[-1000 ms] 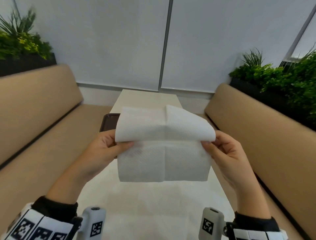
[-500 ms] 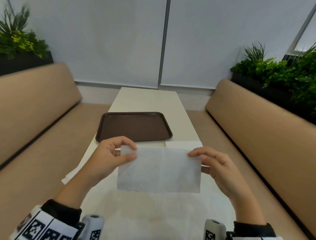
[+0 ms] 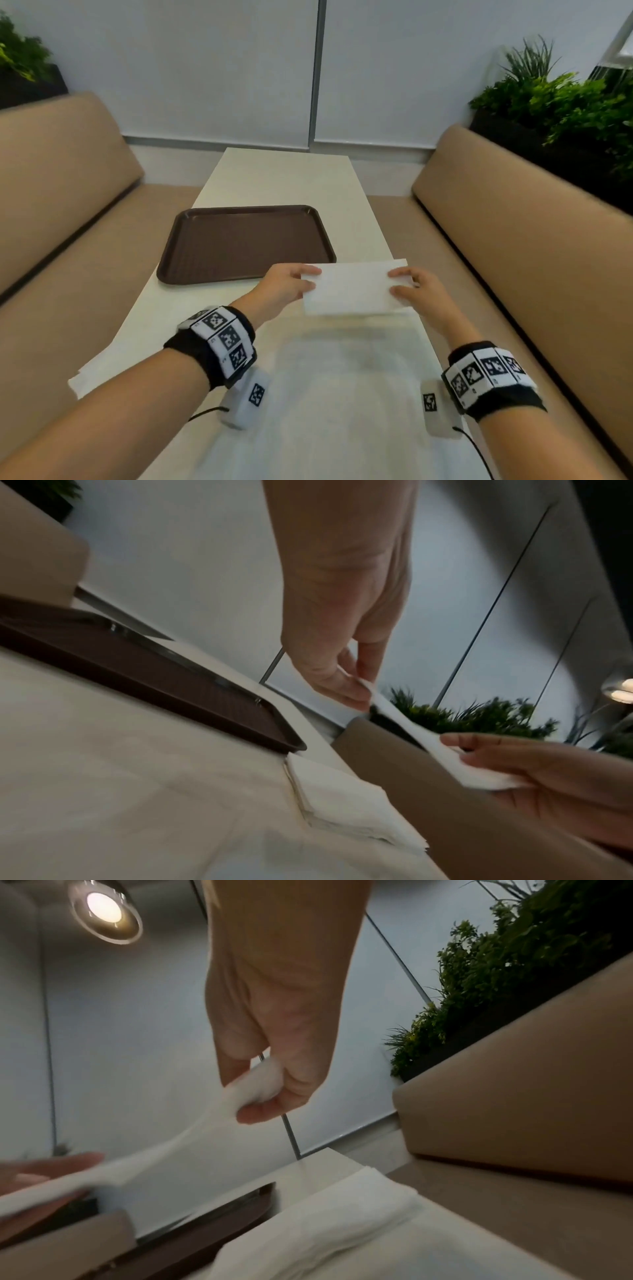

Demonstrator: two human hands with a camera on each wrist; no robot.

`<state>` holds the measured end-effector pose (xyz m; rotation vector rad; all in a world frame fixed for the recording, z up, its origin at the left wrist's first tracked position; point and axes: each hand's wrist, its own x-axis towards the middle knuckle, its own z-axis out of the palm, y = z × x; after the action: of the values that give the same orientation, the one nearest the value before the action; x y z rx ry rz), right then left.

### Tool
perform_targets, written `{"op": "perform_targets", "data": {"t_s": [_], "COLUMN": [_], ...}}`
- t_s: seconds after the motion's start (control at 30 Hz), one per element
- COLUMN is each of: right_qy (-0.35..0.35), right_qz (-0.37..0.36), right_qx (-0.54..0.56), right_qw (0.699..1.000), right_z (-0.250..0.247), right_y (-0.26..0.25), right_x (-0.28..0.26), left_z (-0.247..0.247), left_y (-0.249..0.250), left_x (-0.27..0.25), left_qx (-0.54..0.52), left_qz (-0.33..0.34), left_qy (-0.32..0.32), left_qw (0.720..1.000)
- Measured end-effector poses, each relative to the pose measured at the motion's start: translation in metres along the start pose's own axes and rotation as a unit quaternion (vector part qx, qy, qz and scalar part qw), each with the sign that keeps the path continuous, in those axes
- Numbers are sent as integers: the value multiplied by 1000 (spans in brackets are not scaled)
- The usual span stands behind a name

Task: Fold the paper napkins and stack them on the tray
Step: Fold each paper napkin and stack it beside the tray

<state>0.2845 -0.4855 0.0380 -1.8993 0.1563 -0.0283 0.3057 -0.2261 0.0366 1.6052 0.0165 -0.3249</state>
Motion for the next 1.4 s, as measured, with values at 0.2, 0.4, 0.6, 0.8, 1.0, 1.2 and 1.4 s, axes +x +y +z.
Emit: {"op": "perform_targets", "data": {"t_s": [0.2,0.4,0.6,0.8,1.0,1.2,1.4], "right_qy": [47,12,5,-15,-190,-295,-244], "right_qz": [58,72,44,94,-33,-23,-10], "right_qx": [-89,-241,-353,-518,-445,-575,-526], "right_qw": [993,968,934,850,874,762,815], "right_z": [-6,3,13,17,19,61,64], "right_y": [36,71,82,65,20,30,25], "right_x": [74,95,99,87,21,-53,-71], "left_z": [36,51,60,63,20,-29,-54], "left_y": [-16,-44,-59,-55,-24,-21,-34], "left_x": [74,100,114,107,50,-56,-119], "left_qx": [73,234,352,480,309,211,166], "left_qz": [-37,-37,-31,-33,27,31,8], "left_qy": [28,39,44,19,37,51,102], "left_qw": [996,971,934,876,950,976,981]}}
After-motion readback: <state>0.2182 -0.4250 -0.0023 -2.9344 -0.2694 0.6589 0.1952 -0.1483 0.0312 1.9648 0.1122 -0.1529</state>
